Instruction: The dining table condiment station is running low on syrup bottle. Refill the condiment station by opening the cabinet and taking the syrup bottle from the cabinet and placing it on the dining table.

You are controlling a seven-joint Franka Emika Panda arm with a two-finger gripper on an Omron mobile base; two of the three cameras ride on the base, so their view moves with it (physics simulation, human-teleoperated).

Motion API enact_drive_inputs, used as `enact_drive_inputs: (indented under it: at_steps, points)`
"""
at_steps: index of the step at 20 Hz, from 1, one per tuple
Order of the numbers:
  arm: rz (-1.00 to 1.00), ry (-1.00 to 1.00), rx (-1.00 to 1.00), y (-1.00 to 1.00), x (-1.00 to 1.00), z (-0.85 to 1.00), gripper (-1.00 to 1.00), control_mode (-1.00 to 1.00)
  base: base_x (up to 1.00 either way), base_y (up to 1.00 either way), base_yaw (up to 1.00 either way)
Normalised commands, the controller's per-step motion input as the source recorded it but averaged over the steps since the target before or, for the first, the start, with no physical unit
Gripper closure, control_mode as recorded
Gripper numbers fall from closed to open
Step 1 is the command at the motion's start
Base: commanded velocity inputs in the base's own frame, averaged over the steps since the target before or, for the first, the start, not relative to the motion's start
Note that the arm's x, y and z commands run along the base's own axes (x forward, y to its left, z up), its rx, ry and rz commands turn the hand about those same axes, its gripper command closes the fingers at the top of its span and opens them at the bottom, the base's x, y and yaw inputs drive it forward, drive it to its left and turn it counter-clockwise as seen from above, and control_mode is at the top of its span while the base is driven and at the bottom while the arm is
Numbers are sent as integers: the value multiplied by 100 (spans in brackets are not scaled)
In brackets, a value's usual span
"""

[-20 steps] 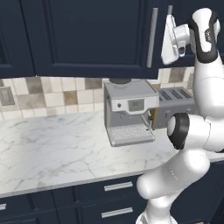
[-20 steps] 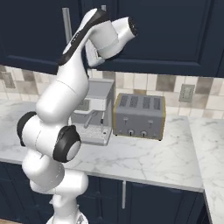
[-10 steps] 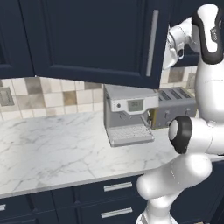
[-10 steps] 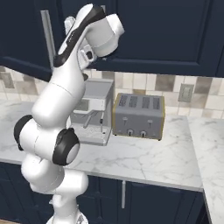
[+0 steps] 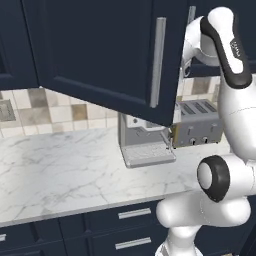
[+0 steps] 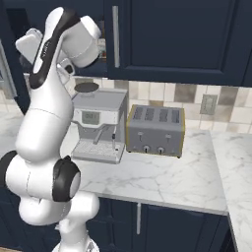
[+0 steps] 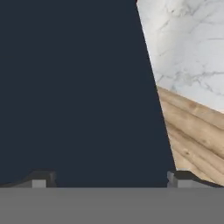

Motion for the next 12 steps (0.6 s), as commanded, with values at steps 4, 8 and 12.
enact_drive_inputs:
  at_steps: [4, 8, 12]
  points:
    - [28, -45, 0, 100, -95, -23, -100, -100, 0, 0, 0]
    - [26, -47, 0, 100, -74, -12, -100, -100, 0, 0, 0]
    - [23, -42, 0, 100, -52, 0, -100, -100, 0, 0, 0]
